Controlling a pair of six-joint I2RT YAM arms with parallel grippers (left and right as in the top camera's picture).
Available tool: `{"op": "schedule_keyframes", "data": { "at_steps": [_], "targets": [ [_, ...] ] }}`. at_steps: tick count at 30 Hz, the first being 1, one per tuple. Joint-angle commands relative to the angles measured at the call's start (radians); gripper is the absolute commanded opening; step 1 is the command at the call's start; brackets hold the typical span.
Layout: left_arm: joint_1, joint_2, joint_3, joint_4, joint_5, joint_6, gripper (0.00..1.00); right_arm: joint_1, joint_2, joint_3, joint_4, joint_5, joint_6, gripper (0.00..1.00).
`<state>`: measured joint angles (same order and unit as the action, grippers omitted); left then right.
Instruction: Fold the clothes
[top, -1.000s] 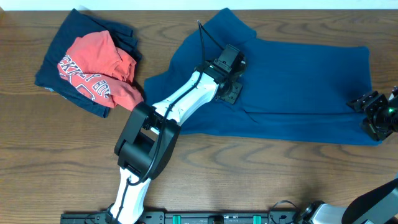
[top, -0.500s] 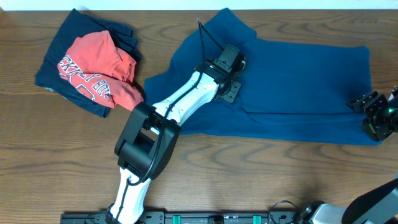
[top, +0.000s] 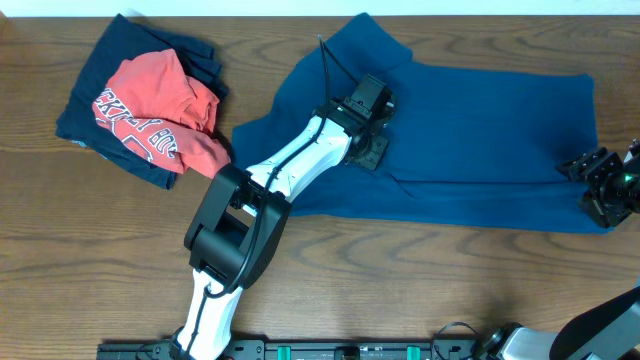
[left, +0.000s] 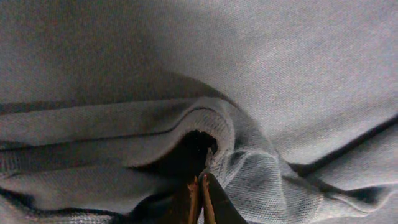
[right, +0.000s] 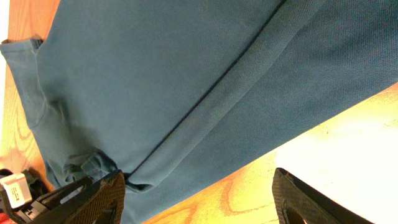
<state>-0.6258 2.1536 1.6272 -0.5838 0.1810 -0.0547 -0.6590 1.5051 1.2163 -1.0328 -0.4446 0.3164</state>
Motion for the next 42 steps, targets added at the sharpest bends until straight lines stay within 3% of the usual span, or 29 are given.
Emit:
{"op": "schedule_keyframes", "data": {
  "at_steps": [1,5,12,17,20,24,27,29,30,33,34,42],
  "targets": [
    [-0.004,0.016,0.013,0.002,0.019,-0.002,0.06,0.006,-0.001,0.012,-0.004,0.003,-0.015,0.74],
    [-0.012,0.016,0.022,0.067,0.069,-0.002,0.06,0.006,-0.001,0.012,-0.002,0.003,-0.015,0.74],
    [-0.055,0.016,0.021,0.130,0.034,0.026,0.07,0.006,-0.001,0.012,0.000,0.004,-0.015,0.74],
    [-0.072,0.016,0.020,0.130,0.010,0.043,0.17,0.006,-0.001,0.012,0.000,0.003,-0.015,0.74],
    [-0.072,0.009,0.024,0.105,0.014,0.037,0.34,0.006,-0.001,0.012,0.000,0.003,-0.015,0.74],
    [-0.072,-0.039,0.071,-0.016,0.036,0.031,0.43,0.006,-0.001,0.012,0.000,0.003,-0.015,0.74],
    [-0.069,-0.099,0.101,-0.117,0.017,0.026,0.55,0.006,-0.001,0.012,0.001,0.003,-0.015,0.74],
    [-0.064,-0.134,0.101,-0.175,-0.058,-0.005,0.54,0.006,-0.001,0.012,0.001,0.003,-0.015,0.74],
    [-0.058,-0.145,0.101,-0.211,-0.105,-0.026,0.48,0.006,-0.001,0.012,0.001,0.004,-0.015,0.74],
    [-0.031,-0.144,0.090,-0.297,-0.183,-0.064,0.11,0.006,-0.001,0.012,0.003,0.004,-0.015,0.74],
    [-0.018,-0.138,0.075,-0.307,-0.182,-0.076,0.06,0.006,-0.001,0.012,0.004,0.005,-0.015,0.74],
    [0.053,-0.093,-0.136,-0.171,-0.085,-0.097,0.06,0.006,-0.001,0.012,0.012,0.004,-0.015,0.74]
  ]
}}
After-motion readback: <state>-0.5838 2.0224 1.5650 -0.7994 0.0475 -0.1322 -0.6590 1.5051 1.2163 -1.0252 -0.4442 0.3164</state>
